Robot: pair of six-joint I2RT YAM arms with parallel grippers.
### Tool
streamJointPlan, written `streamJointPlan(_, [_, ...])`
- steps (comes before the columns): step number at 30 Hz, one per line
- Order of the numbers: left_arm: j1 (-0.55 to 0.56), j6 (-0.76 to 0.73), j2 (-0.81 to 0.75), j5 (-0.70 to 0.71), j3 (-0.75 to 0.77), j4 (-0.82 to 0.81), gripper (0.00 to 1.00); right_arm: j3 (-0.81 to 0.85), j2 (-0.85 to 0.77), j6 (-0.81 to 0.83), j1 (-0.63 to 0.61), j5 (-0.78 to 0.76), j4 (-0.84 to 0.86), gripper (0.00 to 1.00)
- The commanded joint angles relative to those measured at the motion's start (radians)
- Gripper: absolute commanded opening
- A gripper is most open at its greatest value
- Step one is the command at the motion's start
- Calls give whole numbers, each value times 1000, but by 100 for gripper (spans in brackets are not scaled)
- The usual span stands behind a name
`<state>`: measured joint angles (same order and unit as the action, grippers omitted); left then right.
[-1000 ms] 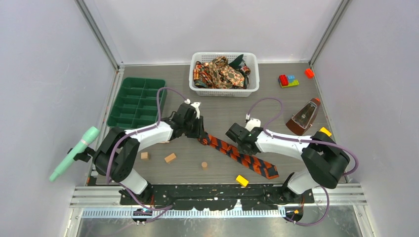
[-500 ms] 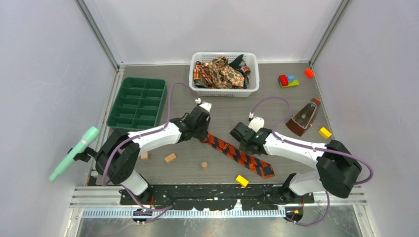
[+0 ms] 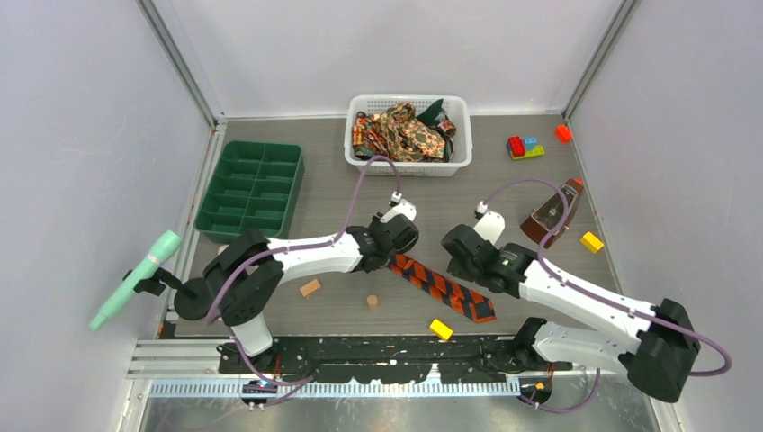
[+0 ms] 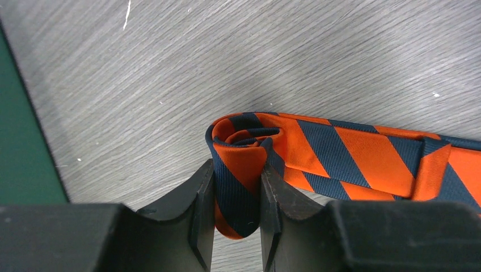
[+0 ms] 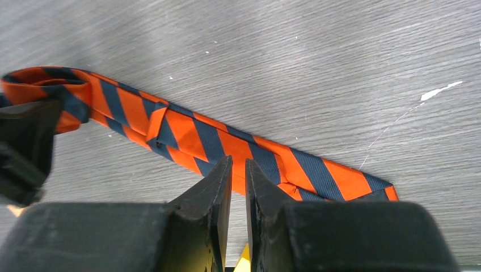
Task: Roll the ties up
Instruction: Roll the tie at the center of the board.
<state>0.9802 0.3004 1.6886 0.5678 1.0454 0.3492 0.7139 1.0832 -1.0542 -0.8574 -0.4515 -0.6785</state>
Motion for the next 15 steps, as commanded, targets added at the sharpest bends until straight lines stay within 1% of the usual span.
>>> streamJointPlan(1, [55, -49, 57, 195, 63, 32, 18, -14, -110, -34, -6, -49, -30, 21])
streamJointPlan(5, [107, -64, 114, 288, 93, 47, 18, -15, -197, -48, -6, -81, -77, 23])
streamJointPlan(10, [157, -75, 169, 358, 117, 57, 20, -18, -286, -62, -6, -104, -130, 25])
streamJointPlan(12, [173, -81, 188, 377, 125, 57, 24, -18, -310, -65, -6, -112, -149, 26])
streamJointPlan(15, [196, -81, 211, 391, 139, 67, 32, -9, -336, -72, -6, -130, -179, 27])
